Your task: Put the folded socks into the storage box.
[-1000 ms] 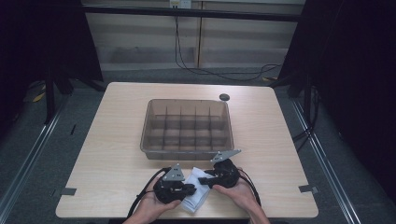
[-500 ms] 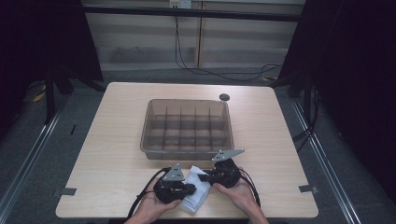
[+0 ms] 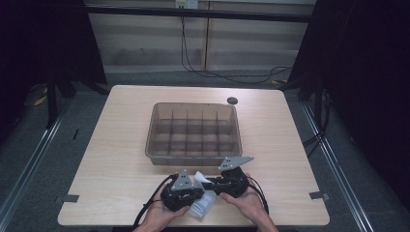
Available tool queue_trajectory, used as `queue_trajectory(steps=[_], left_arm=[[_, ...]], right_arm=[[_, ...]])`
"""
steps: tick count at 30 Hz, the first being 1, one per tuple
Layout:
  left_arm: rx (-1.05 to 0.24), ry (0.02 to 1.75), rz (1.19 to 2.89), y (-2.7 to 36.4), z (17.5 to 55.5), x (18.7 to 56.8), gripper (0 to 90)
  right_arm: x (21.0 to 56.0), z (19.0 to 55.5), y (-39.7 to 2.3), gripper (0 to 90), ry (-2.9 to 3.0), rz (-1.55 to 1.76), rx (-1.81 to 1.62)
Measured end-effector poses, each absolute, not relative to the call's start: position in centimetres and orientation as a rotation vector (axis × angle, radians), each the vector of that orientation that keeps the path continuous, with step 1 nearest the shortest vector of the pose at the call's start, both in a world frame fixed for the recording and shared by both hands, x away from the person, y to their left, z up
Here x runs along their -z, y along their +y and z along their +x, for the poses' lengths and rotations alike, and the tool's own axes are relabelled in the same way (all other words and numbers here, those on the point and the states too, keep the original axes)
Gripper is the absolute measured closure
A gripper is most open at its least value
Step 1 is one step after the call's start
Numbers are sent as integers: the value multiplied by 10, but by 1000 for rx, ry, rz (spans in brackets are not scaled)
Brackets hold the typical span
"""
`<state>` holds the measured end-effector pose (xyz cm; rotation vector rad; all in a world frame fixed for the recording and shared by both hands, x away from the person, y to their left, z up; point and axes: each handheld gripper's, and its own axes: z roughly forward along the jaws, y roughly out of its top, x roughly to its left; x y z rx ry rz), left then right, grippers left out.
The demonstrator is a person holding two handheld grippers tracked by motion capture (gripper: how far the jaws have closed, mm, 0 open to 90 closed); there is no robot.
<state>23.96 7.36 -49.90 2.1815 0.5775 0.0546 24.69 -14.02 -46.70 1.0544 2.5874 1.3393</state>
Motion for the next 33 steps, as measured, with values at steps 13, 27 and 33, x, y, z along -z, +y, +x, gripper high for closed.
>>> queue_trajectory(steps=[13,27,33], left_arm=[[-9,520,2128,100,233,472,737],[89,445,2265,91,226,495,868],[83,471,2257,81,231,496,867]], right_arm=[[468,255,-167,787,2503,1154,-1329],[466,254,-182,786,2443,1189,-1286],[462,251,-175,783,2447,1150,-1278]])
